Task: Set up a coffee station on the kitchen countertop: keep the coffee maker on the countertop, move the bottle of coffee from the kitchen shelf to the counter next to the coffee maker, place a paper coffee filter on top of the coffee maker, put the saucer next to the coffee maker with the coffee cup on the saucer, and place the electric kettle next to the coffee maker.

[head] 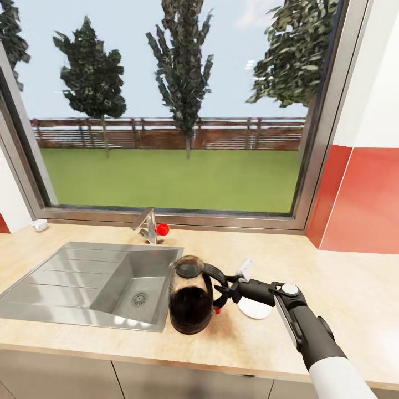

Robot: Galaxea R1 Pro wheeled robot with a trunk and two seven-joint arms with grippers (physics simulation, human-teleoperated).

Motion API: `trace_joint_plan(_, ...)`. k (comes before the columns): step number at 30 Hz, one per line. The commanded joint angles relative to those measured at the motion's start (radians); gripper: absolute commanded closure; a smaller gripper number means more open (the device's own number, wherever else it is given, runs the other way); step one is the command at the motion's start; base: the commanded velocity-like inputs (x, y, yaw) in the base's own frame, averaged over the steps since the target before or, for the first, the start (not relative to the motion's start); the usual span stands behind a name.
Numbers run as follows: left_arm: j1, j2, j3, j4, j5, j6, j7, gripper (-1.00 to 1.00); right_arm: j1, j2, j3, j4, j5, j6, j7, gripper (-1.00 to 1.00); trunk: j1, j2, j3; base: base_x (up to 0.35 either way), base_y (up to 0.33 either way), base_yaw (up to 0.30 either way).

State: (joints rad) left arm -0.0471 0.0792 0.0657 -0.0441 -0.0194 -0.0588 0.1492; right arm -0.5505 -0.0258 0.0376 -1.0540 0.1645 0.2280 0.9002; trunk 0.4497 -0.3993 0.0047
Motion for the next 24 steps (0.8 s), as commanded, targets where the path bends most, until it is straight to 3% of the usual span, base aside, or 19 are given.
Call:
trace_joint_plan(1, 0.0, 0.0, 0.006, 0.001, -0.002, -0.004, 0.001, -1.0, 0.0, 0.0, 0.001, -0.002, 0.0, 0.009, 0.003, 1.0, 0.0, -0.001, 0.0, 0.0, 0.0, 0.0)
trace_joint_plan(24, 0.0, 0.0, 0.006, 0.002, -0.002, -0.003, 0.001, -1.0, 0.0, 0.0, 0.001, -0.005, 0.0, 0.009, 0.003, 1.0, 0.0, -0.001, 0.0, 0.0, 0.0, 0.0)
